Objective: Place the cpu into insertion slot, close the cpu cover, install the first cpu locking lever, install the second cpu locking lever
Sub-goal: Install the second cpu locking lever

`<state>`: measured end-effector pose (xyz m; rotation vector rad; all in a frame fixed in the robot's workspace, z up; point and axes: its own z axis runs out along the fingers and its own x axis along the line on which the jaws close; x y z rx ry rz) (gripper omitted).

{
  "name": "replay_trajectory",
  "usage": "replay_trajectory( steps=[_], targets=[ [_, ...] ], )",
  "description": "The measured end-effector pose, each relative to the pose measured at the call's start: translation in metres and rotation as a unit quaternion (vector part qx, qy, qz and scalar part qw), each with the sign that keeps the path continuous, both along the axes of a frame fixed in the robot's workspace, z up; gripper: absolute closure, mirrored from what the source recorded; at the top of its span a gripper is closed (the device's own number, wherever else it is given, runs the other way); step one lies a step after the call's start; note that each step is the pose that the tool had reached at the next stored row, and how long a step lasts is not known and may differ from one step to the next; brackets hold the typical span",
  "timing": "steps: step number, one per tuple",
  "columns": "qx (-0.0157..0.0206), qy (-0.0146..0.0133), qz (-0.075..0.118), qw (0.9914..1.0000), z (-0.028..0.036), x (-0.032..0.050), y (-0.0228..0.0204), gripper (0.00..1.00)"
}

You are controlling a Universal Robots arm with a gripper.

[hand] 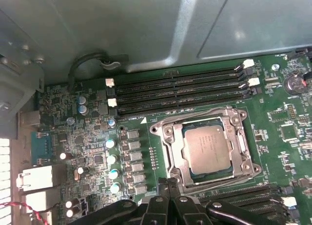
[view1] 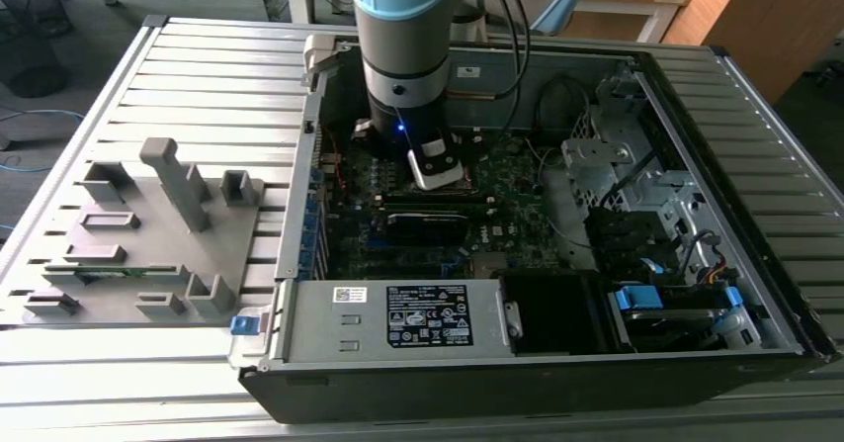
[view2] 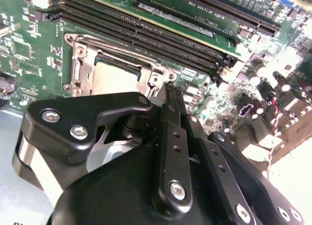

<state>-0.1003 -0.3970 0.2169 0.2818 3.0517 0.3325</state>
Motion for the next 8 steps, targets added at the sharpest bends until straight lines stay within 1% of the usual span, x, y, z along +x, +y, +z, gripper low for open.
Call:
replay_trajectory(
  steps=[2, 3, 4, 5, 6, 8],
  targets=[
    [-0.0008, -0.0001, 0.0, 1.0, 0.002, 0.0, 0.0001, 0.9],
    [-0.0029, -0.0001, 0.0, 1.0, 0.002, 0.0, 0.0001, 0.9],
    [-0.0078, 0.0, -0.001, 0.99997, 0.0021, 0.0001, 0.0, 0.9],
    [-0.0154, 0.0, -0.002, 0.99988, 0.0021, 0.0002, 0.0, 0.9],
    [-0.0198, -0.0001, -0.003, 0.9998, 0.0021, 0.0002, 0.0002, 0.9],
    [-0.0199, 0.0, -0.003, 0.9998, 0.002, 0.0002, 0.0002, 0.9]
  ],
)
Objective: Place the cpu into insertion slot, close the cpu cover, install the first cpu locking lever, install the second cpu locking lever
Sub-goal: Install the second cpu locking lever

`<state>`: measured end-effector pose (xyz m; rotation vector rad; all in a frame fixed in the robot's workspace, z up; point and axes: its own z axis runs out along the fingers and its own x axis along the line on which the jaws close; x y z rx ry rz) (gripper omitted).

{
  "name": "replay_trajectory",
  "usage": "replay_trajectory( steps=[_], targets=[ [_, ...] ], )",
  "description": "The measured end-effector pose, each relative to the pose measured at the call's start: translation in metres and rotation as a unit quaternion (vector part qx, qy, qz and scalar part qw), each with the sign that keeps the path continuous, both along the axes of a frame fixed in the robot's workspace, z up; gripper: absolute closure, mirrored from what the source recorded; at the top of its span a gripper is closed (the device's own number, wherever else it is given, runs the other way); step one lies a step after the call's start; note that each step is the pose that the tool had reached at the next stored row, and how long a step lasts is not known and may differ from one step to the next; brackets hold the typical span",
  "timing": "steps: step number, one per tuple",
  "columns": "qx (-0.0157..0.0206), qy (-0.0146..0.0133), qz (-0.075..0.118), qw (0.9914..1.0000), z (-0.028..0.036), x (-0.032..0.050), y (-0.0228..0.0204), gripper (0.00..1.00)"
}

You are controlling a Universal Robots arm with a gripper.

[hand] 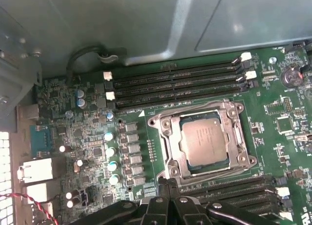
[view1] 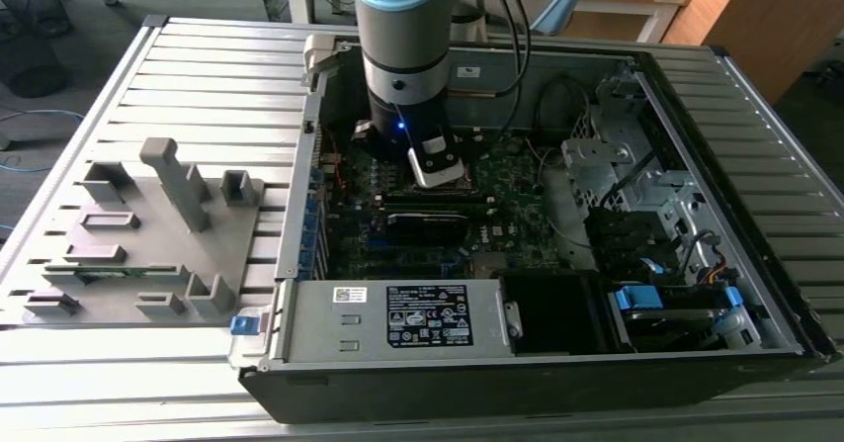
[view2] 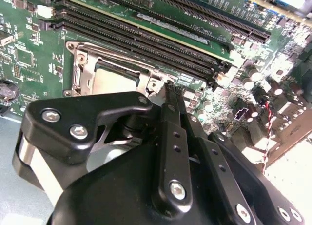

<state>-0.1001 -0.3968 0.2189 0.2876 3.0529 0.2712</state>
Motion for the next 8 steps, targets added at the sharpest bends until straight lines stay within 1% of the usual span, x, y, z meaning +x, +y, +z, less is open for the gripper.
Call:
replay_trajectory(
  steps=[2, 8],
  targets=[
    [-0.0001, 0.0, 0.0, 1.0, 0.0, 0.0012, 0.0003, 0.9],
    [0.0, 0.0, 0.0, 1.0, -0.0001, 0.0174, 0.0005, 0.9]
  ],
)
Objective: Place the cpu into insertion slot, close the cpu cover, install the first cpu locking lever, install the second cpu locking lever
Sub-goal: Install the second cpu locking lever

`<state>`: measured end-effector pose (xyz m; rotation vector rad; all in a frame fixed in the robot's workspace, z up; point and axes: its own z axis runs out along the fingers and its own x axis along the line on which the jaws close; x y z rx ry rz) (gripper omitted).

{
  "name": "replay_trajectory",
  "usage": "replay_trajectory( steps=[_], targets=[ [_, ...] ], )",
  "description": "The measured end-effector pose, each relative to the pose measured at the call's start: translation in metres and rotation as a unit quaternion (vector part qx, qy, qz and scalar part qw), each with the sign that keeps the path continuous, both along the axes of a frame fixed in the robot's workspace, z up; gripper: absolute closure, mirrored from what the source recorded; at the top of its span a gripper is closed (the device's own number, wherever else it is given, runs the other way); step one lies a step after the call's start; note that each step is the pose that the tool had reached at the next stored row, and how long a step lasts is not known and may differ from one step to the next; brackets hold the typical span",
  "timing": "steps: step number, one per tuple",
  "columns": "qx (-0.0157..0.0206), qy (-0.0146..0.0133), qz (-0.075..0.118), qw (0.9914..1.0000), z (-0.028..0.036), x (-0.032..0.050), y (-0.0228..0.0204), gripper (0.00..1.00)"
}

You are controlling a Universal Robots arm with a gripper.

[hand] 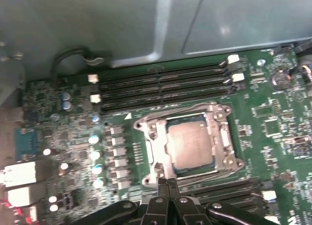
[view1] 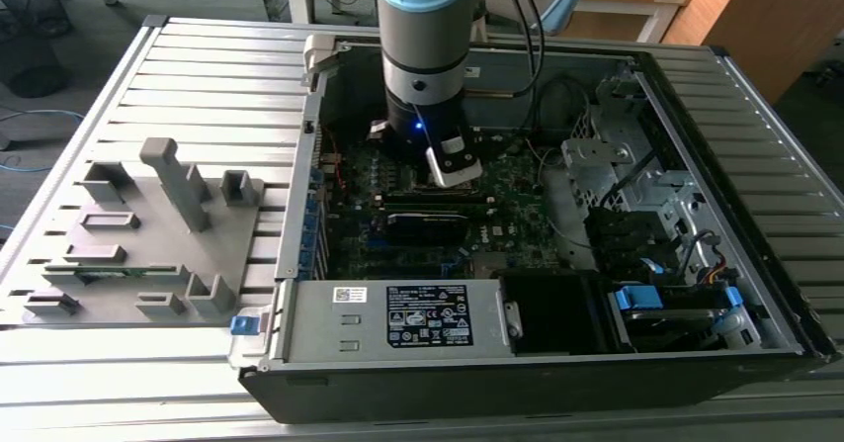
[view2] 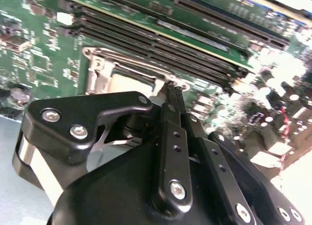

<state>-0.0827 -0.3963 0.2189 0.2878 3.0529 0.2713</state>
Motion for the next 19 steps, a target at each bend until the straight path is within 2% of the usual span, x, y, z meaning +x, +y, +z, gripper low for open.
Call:
replay_trajectory(
  steps=[2, 6, 8, 10, 12, 17, 18, 19],
  targets=[
    [-0.0002, 0.0, 0.0, 1.0, 0.0, 0.0013, 0.0022, 0.9],
    [-0.0058, 0.0, 0.0, 0.99998, 0.0, 0.0019, 0.0112, 0.9],
    [-0.011, 0.0001, 0.0, 0.99994, 0.0, 0.0026, 0.016, 0.9],
    [-0.0193, 0.0003, 0.0, 0.99981, 0.0, 0.0035, 0.0194, 0.9],
    [-0.0222, 0.0004, 0.0, 0.99975, 0.0, 0.0043, 0.0209, 0.9],
    [-0.0231, 0.0007, 0.0, 0.99973, -0.0002, 0.016, 0.0222, 0.9],
    [-0.0244, 0.0008, 0.0, 0.9997, -0.0003, 0.0173, 0.0226, 0.9],
    [-0.0277, 0.0008, 0.0, 0.99962, -0.0004, 0.0179, 0.0238, 0.9]
  ],
)
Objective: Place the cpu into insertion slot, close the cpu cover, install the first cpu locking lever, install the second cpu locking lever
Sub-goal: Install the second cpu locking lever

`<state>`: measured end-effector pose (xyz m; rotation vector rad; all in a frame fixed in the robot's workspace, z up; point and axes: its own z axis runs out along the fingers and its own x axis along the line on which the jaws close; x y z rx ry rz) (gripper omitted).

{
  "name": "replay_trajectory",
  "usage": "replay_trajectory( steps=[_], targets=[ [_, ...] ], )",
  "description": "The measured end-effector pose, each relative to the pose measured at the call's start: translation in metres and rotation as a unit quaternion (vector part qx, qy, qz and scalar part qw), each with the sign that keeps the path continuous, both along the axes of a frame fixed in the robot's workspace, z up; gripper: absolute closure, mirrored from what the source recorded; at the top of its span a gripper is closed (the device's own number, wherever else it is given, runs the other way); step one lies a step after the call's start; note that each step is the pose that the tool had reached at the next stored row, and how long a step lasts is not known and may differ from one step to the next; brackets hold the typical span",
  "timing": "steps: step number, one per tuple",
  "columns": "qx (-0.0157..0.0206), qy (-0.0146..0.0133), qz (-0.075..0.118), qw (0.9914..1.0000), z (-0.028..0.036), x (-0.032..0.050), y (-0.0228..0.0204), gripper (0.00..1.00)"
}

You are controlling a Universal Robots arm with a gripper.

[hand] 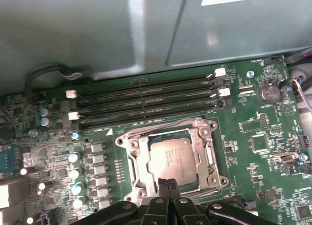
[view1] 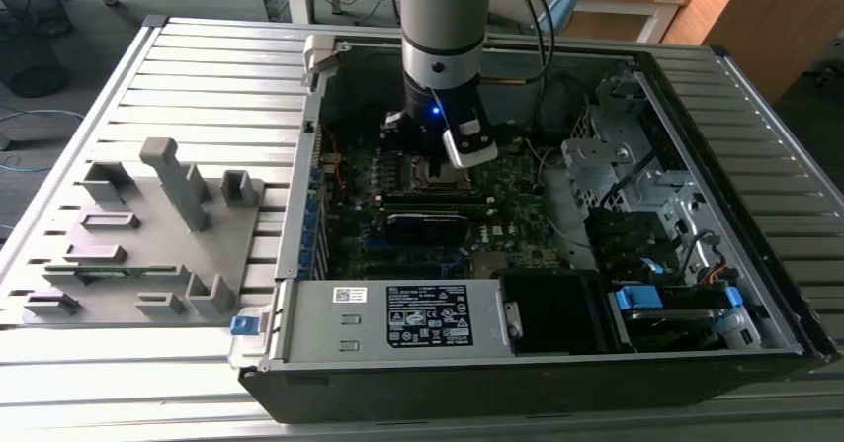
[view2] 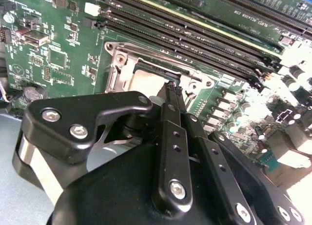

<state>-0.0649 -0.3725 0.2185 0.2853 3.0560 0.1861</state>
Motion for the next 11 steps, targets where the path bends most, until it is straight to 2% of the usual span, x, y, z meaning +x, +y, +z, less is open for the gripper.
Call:
replay_trajectory(
  steps=[2, 3, 7, 11],
  targets=[
    [-0.0101, 0.0003, 0.0, 0.99995, 0.0, 0.0006, 0.0032, 0.9],
    [-0.013, 0.0003, 0.0, 0.99992, 0.0, 0.0008, 0.004, 0.9],
    [-0.0138, 0.0003, 0.0, 0.99991, 0.0, 0.0019, 0.0058, 0.9],
    [-0.014, 0.0013, 0.0, 0.9999, -0.0004, 0.0085, 0.0069, 0.9]
  ],
)
